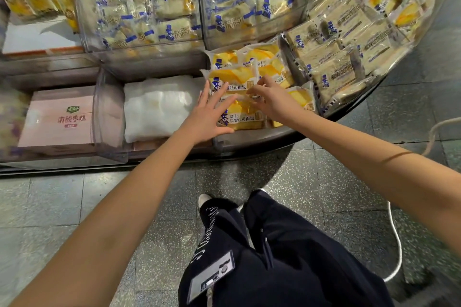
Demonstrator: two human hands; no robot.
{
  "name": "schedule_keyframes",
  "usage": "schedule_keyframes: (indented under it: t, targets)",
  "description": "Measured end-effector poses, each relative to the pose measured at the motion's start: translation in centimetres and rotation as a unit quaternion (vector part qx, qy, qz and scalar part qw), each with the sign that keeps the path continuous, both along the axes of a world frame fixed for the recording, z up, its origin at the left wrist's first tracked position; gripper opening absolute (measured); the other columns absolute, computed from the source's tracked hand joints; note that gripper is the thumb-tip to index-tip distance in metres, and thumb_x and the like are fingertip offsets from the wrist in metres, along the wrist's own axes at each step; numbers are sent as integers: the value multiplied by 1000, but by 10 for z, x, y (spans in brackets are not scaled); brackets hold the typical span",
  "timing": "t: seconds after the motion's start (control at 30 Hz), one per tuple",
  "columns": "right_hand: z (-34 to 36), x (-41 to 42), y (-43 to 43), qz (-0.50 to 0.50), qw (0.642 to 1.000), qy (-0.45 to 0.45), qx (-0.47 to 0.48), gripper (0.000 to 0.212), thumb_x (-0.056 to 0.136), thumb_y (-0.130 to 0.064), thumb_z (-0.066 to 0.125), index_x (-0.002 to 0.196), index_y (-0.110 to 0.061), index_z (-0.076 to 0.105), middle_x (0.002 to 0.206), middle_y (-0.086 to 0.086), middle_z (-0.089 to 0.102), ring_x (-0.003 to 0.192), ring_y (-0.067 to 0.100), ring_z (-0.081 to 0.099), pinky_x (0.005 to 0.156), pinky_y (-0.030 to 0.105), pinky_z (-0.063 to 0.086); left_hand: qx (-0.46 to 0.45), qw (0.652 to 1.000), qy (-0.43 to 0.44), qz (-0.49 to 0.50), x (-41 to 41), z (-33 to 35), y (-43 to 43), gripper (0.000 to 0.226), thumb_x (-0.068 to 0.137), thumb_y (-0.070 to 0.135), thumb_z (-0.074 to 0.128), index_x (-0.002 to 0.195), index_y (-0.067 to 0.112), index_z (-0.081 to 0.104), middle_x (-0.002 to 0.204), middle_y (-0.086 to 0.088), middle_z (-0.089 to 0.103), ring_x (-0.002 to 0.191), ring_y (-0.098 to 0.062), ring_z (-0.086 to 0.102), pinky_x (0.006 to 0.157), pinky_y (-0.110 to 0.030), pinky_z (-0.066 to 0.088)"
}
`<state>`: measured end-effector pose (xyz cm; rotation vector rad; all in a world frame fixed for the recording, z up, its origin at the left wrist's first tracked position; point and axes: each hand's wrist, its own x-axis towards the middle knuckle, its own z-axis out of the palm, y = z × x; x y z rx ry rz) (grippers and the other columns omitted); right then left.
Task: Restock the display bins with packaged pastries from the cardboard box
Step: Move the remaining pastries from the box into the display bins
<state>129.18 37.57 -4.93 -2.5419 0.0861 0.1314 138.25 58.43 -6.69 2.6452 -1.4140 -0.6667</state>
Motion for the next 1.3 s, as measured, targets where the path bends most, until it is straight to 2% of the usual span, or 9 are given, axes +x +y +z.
schedule_keyframes:
  t: [0.1,0.27,0.4,0.57,0.7,0.87,0.97,1.17,1.3]
  targets:
    - [-2,2,1,-7,1000,-3,-4,34,86,-11,70,119,-5,64,112,17,50,91,33,58,83,41,50,18,999,-33,-13,0,-4,6,93,87,61,57,156,32,0,163,4,-15,146,-33,-25,118,-60,-6]
    - [0,-5,-2,-2,1000,1,-14,41,84,-13,73,122,-5,62,114,18,52,96,34,57,85,46,51,37,998,-51,-16,-9,-7,-1,95,88,63,55,157,26,1,164,0,-13,149,-26,-19,115,-60,-7]
    - [5,-12,-12,-12,1000,16,-6,45,87,-20,71,129,-10,59,121,15,49,108,30,52,91,38,44,44,998,-47,-13,-7,-1,-9,96,87,64,55,157,27,0,164,0,-11,149,-27,-17,115,-63,-5]
    - [11,-18,-17,-37,999,37,-4,49,91,-27,67,136,-13,52,127,12,49,112,26,50,89,27,37,-3,997,-74,-6,-7,14,-1,84,89,60,56,155,21,21,163,-5,13,151,-28,2,120,-57,5]
    - [26,-23,-15,-57,998,35,-14,51,92,-32,66,137,-13,51,130,12,48,114,28,52,95,39,44,-68,993,-92,-8,0,33,-5,71,91,50,59,149,18,35,155,-9,31,146,-27,22,120,-51,12]
    - [54,-42,-23,-131,991,17,-10,48,92,-30,66,135,-12,53,130,14,49,112,30,53,96,38,45,-115,984,-116,-73,9,60,-36,63,91,41,63,144,12,44,147,-12,42,137,-32,36,114,-45,24]
    - [72,-67,-32,-214,977,15,-19,46,92,-31,65,133,-13,54,127,13,50,111,28,52,92,31,41,-127,978,-108,-125,3,77,-68,62,93,39,60,146,14,41,146,-11,42,134,-32,38,112,-45,28]
    - [96,-146,-38,-395,918,13,-26,51,94,-32,61,139,-13,48,132,16,47,121,30,46,101,37,39,-139,949,-109,-260,-37,109,-136,64,94,38,60,148,12,38,144,-15,44,130,-32,41,108,-41,35]
    - [102,-214,-36,-485,874,19,-41,56,94,-36,61,143,-15,44,137,18,45,126,34,44,107,41,37,-150,924,-86,-342,-89,122,-180,65,91,33,63,147,12,38,143,-17,45,128,-35,43,107,-44,36]
